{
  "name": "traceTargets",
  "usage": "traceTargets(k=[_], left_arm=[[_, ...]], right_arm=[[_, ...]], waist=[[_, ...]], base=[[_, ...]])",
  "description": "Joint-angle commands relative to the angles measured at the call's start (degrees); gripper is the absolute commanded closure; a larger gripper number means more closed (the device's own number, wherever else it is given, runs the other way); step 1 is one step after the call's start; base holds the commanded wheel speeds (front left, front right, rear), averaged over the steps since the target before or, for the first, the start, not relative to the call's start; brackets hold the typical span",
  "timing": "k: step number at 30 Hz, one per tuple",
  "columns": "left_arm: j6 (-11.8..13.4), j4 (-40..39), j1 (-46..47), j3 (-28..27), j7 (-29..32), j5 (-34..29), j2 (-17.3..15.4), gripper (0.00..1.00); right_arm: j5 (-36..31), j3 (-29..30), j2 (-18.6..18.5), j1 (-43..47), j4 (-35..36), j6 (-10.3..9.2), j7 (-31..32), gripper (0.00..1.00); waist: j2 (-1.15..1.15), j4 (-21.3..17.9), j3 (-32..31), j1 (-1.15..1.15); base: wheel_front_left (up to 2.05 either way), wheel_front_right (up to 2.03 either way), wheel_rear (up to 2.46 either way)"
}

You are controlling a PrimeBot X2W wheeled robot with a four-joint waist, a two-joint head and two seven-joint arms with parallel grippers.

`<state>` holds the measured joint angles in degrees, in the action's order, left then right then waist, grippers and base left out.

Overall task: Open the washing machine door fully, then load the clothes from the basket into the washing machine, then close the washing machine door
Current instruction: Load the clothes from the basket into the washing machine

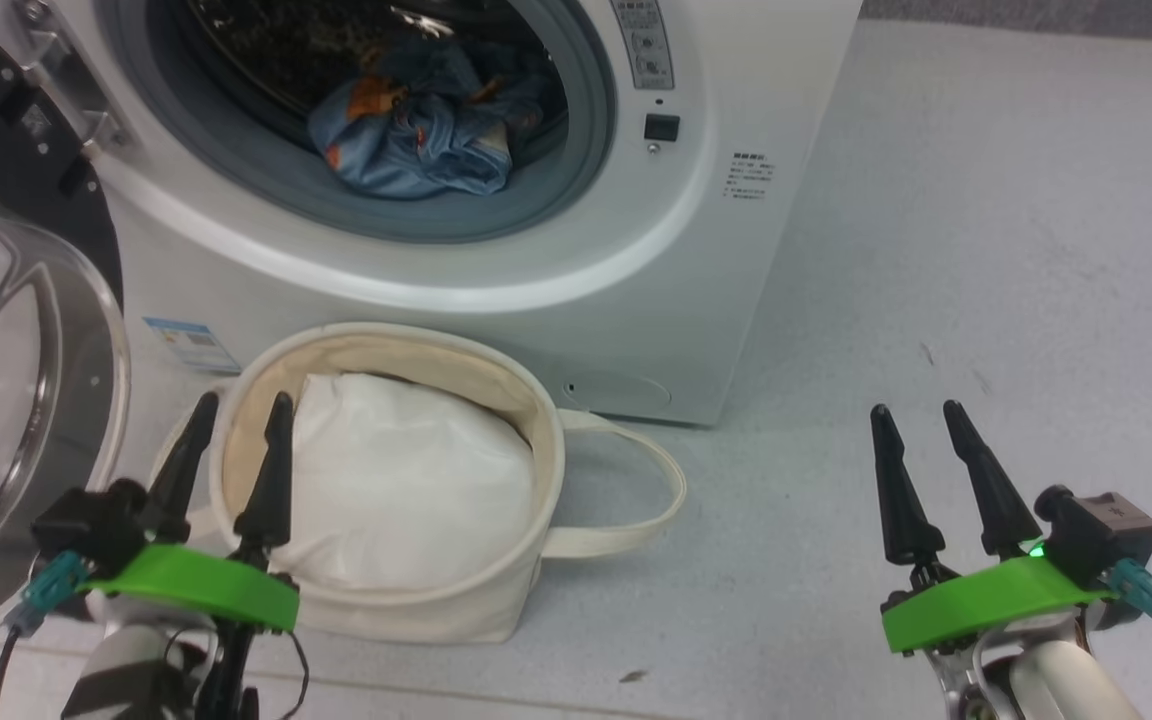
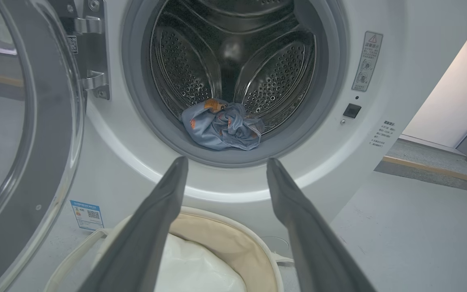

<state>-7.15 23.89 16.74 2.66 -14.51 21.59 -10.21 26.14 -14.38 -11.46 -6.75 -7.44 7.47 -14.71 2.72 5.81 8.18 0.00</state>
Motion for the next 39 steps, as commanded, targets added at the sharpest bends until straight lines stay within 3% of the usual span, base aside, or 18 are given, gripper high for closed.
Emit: traceTargets(k=[1, 9, 27, 39], left_arm=[[-0.34, -1.26, 3.27, -2.07, -0.49, -1.05, -0.7, 0.0], [-0.34, -0.41, 9.08, -0.41, -0.49, -0.85, -0.09, 0.0], [-0.34, 2.33, 27.76, 3.74, -0.49, 6.98, -3.6, 0.0], [-0.34, 5.38, 35.83, 4.6, -0.49, 7.43, -3.34, 0.0]], right_arm=[[-0.69, -1.07, -0.38, -1.46, 2.13, 0.02, -0.29, 0.0], [-2.29, -0.68, 0.37, -3.38, 3.36, 0.02, -0.29, 0.0], [-7.99, -0.58, 1.79, -13.25, 7.24, 0.02, -0.29, 0.0], [-10.13, -0.46, 1.76, -17.88, 8.47, 0.02, -0.29, 0.0]], waist=[[0.01, -0.22, 1.16, 0.0], [0.01, -1.07, 6.94, 0.0], [0.01, -1.72, 23.9, 0.0], [0.01, -0.62, 29.5, 0.0]], base=[[0.0, 0.0, 0.0], [0.0, 0.0, 0.0], [0.0, 0.0, 0.0], [0.0, 0.0, 0.0]])
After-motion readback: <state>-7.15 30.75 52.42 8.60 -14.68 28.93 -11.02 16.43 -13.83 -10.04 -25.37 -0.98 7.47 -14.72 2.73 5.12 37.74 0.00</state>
